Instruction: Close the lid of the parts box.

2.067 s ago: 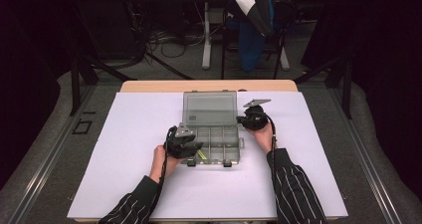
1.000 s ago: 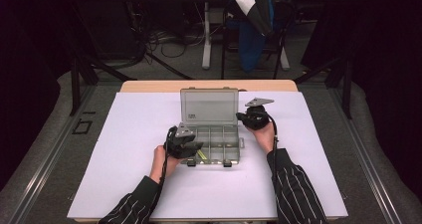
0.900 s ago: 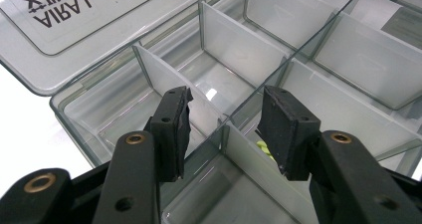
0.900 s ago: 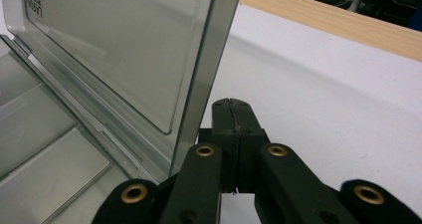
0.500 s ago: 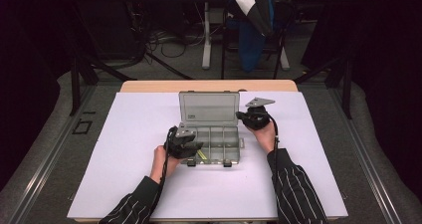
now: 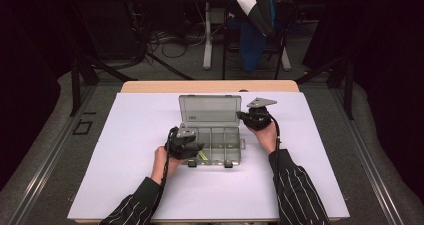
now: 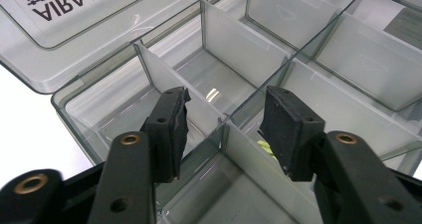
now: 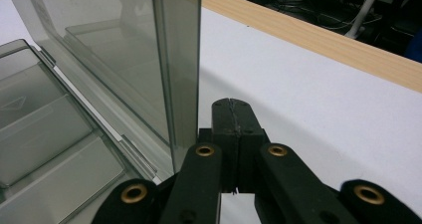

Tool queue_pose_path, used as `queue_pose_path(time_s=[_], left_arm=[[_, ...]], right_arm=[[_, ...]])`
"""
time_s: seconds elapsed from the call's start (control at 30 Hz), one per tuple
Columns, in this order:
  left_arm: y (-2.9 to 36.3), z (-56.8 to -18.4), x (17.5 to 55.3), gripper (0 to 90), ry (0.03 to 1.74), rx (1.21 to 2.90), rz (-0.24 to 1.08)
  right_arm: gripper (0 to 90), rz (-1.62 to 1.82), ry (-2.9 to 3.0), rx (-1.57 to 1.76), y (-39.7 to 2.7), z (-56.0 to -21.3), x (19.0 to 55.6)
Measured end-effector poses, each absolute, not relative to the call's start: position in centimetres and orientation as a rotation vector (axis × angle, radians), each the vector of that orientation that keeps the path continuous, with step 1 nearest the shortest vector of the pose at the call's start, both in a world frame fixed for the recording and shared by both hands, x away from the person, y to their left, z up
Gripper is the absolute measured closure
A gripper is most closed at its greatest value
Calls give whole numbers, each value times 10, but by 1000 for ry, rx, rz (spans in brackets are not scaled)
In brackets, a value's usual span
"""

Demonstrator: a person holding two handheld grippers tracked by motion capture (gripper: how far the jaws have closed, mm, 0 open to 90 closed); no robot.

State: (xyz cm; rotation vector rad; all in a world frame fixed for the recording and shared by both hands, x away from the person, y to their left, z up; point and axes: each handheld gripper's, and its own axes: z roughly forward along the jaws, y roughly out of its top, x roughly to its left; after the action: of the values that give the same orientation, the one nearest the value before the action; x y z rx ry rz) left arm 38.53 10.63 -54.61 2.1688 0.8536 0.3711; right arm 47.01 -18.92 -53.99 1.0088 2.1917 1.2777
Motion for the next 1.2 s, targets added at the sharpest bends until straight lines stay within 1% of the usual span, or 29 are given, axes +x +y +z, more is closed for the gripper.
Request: queue_pose_path(time_s=[0.17, 0.27, 0.3, 0.33, 0.43, 0.53, 0.8, 0.87, 0.9, 0.97, 1.0, 1.07, 1.1, 1.2], left_arm=[[109, -542, 387, 335, 849, 2158, 373], [115, -534, 387, 176, 828, 2125, 389], [118, -531, 387, 145, 825, 2116, 403], [121, -528, 387, 137, 829, 2107, 415], [129, -519, 389, 55, 848, 2080, 453], [137, -510, 393, 0, 864, 2058, 475], [143, -484, 409, 0, 853, 2062, 552], [144, -476, 414, 6, 855, 2057, 576], [145, -472, 417, 24, 847, 2057, 589], [145, -464, 422, 87, 836, 2063, 599], [146, -460, 425, 144, 828, 2063, 601], [146, -455, 429, 194, 822, 2069, 602], [146, -452, 430, 250, 813, 2073, 607], [148, -446, 432, 379, 786, 2067, 611]], right_arm=[[900, 1283, 2191, 993, -191, -538, 469], [900, 1283, 2194, 989, -191, -538, 469], [900, 1283, 2195, 988, -191, -538, 469], [900, 1284, 2193, 988, -191, -538, 469], [900, 1282, 2196, 980, -191, -537, 468], [900, 1279, 2196, 976, -191, -536, 467], [900, 1289, 2193, 968, -191, -534, 466], [900, 1289, 2193, 965, -191, -534, 466], [900, 1289, 2194, 964, -191, -534, 466], [900, 1289, 2195, 963, -191, -534, 466], [900, 1288, 2195, 962, -191, -534, 466], [900, 1284, 2197, 957, -191, -534, 465], [900, 1285, 2198, 954, -191, -534, 465], [900, 1281, 2198, 948, -191, -534, 465]])
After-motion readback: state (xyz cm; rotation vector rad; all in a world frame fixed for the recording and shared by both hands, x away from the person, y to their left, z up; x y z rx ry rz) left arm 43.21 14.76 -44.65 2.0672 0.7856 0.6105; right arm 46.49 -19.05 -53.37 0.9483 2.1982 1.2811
